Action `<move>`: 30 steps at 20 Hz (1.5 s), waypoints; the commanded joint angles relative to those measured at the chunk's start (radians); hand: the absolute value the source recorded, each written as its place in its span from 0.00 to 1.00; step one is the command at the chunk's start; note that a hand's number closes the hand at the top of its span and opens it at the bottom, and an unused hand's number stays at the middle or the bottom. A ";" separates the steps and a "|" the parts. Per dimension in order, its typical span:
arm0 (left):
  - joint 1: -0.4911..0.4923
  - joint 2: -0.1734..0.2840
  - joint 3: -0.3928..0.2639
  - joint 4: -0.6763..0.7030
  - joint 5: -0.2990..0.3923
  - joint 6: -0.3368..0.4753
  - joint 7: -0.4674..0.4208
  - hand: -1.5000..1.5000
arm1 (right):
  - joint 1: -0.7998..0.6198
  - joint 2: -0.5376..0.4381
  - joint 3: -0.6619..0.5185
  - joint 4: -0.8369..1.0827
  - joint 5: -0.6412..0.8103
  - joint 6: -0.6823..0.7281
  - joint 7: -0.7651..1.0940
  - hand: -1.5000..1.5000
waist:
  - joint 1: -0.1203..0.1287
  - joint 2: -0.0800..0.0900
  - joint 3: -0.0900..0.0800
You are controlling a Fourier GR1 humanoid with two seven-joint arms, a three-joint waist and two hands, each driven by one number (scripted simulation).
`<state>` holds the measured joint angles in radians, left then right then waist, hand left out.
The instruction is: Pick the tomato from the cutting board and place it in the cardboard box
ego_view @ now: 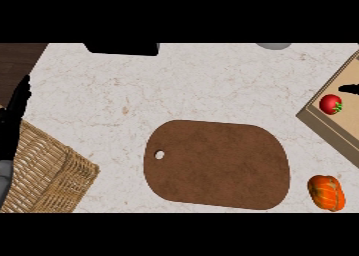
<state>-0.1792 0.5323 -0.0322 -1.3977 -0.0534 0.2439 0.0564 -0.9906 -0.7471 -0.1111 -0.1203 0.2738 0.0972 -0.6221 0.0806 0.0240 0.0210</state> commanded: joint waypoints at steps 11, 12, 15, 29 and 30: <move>0.081 -0.033 -0.009 0.025 0.005 -0.012 0.011 0.50 | 0.032 -0.203 -0.228 0.057 -0.216 0.229 -0.055 0.00 | -0.020 0.008 -0.014; 0.038 -0.025 0.005 0.059 0.008 -0.019 0.019 0.50 | 0.040 -0.208 -0.227 0.053 -0.215 0.232 -0.067 0.00 | -0.029 0.016 -0.013; 0.053 -0.025 -0.002 0.002 0.014 -0.023 0.055 0.50 | 0.051 -0.275 -0.248 0.063 -0.233 0.254 -0.035 0.00 | -0.015 0.010 -0.012; 0.088 -0.017 0.026 -0.004 0.016 -0.019 0.016 0.50 | 0.267 -0.423 -0.249 0.049 -0.231 0.406 -0.132 0.00 | -0.029 0.016 -0.005; 0.070 -0.014 0.028 -0.011 0.018 -0.020 0.045 0.50 | 0.301 -0.413 -0.242 0.049 -0.224 0.411 -0.159 0.00 | -0.044 0.017 -0.001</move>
